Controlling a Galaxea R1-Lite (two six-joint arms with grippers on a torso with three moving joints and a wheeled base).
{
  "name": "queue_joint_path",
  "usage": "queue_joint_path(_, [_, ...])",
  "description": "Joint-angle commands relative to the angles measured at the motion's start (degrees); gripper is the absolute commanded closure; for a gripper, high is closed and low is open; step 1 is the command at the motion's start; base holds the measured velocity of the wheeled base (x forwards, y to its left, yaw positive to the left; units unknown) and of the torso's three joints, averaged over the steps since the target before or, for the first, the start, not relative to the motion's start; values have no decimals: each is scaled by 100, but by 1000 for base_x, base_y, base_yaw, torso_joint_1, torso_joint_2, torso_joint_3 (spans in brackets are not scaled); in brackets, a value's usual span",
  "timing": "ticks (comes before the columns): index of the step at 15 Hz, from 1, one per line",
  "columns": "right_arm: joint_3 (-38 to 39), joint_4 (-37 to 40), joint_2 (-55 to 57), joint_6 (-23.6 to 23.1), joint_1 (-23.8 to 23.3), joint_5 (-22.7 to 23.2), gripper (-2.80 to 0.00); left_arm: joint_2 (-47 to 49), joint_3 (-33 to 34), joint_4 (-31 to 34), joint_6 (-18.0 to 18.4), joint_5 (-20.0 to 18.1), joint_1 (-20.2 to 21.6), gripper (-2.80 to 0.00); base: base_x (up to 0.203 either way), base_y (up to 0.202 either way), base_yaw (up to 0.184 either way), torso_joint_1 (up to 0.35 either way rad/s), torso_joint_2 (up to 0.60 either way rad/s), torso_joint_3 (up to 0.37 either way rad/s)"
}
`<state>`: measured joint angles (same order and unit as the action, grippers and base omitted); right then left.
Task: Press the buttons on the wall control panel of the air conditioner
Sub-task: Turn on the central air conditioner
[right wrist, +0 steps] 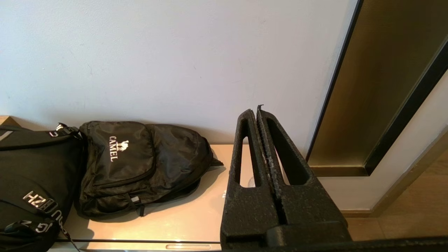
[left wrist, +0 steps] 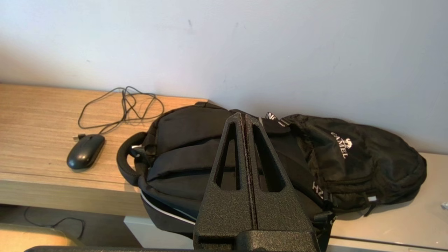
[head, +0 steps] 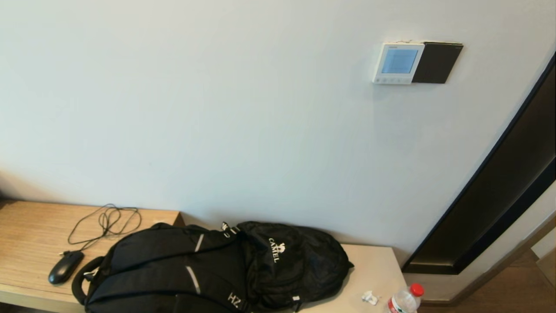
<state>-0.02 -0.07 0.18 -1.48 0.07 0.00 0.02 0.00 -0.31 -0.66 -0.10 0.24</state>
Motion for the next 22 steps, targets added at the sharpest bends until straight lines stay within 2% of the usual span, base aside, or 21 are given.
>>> queue_joint_path(1, [11, -4, 8, -2, 2, 0, 0, -10, 0, -3, -4, 1, 2, 0, 0, 0, 0, 0, 0, 0])
queue_joint_path(13, [-113, -20, -8, -129, 10, 9, 0, -3, 0, 2, -4, 1, 2, 0, 0, 0, 0, 0, 0, 0])
queue_joint_path(18, [-1363, 197, 518, -246, 12, 9, 0, -2, 0, -5, -4, 1, 2, 0, 0, 0, 0, 0, 0, 0])
queue_joint_path(22, [-2385, 134, 1921, -346, 22, 20, 0, -11, 0, -2, -4, 1, 2, 0, 0, 0, 0, 0, 0, 0])
